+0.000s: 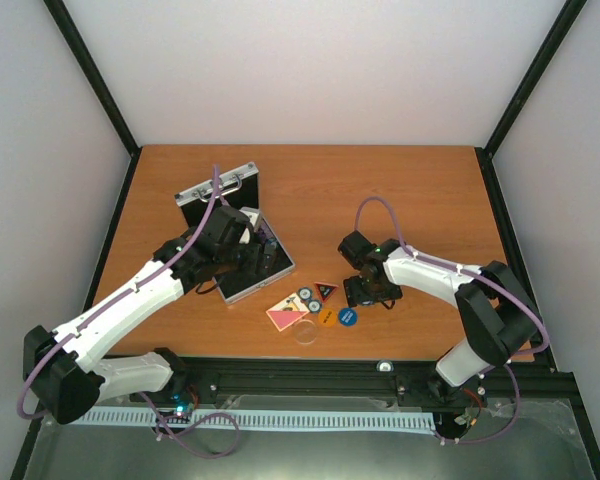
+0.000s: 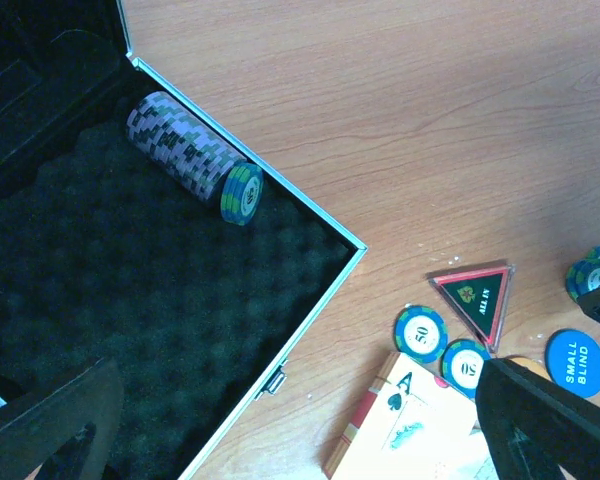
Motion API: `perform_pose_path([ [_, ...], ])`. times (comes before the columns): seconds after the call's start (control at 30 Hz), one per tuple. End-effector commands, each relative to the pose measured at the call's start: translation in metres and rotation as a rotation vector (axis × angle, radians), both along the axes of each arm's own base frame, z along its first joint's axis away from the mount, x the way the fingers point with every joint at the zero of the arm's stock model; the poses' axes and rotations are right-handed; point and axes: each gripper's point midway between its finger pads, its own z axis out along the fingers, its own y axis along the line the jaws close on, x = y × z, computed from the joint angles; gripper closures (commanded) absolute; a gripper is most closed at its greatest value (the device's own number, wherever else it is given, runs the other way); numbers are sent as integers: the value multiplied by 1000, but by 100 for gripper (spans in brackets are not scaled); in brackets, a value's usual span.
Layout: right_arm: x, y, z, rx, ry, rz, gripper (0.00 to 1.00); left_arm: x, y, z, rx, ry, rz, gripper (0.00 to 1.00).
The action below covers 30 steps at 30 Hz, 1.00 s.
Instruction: Pack up texas hold em set
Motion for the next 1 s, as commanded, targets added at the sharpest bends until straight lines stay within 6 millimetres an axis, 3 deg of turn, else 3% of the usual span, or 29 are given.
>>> perform_pose_path([
  [0.0, 7, 2, 0, 1, -10, 13, 14, 0, 2, 10, -21, -27, 19, 0],
  [0.53, 2, -1, -26, -1, 50, 15, 16, 0, 5, 7, -13, -20, 33, 0],
  [0.97, -2, -14, -22, -9, 39, -25, 24, 1, 5, 8, -16, -20, 41, 0],
])
